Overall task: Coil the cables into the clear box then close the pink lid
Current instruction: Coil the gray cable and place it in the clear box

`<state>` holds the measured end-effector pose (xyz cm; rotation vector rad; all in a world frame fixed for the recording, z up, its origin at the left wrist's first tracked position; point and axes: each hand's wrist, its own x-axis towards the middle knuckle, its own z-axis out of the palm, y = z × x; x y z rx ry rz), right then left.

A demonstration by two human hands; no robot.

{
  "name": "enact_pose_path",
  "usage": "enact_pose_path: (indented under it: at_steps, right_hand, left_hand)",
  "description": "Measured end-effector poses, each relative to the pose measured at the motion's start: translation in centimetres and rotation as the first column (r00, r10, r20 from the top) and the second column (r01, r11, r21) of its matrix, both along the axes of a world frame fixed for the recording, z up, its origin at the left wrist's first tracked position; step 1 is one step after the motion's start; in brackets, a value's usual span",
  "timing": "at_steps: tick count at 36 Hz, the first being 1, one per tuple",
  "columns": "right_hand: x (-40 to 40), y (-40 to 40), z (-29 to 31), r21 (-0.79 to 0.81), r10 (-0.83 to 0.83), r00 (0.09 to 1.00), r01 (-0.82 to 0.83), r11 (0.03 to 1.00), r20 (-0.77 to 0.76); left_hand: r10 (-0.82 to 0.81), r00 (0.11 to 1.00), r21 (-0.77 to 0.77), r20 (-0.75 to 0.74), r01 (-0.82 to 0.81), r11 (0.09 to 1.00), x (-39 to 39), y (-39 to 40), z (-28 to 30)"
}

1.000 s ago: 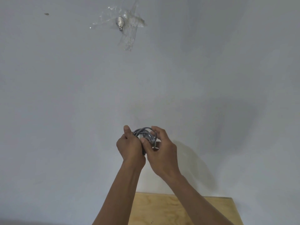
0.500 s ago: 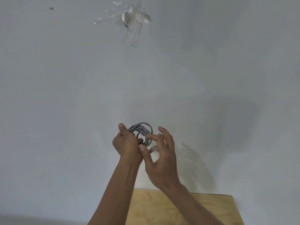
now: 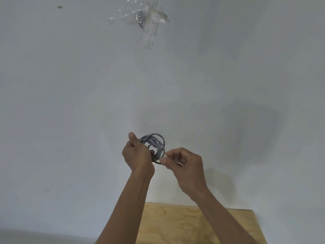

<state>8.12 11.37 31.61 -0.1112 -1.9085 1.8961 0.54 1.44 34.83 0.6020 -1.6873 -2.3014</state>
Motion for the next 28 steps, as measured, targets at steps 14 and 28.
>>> enact_pose_path:
  at_steps: [14,28]
  right_hand:
    - [2.3,0.8,2.9,0.191,0.132,0.991,-0.137,0.972,0.039]
    - [-0.7,-0.5,2.2,0.186,-0.094,0.994,0.101,0.977,-0.049]
  left_hand:
    - [0.181,0.977,-0.228,-0.109,-0.202,0.953,-1.2,-0.8,-0.7]
    - [-0.013,0.999,-0.190,-0.052,0.002,0.982,-0.2,1.1,-1.7]
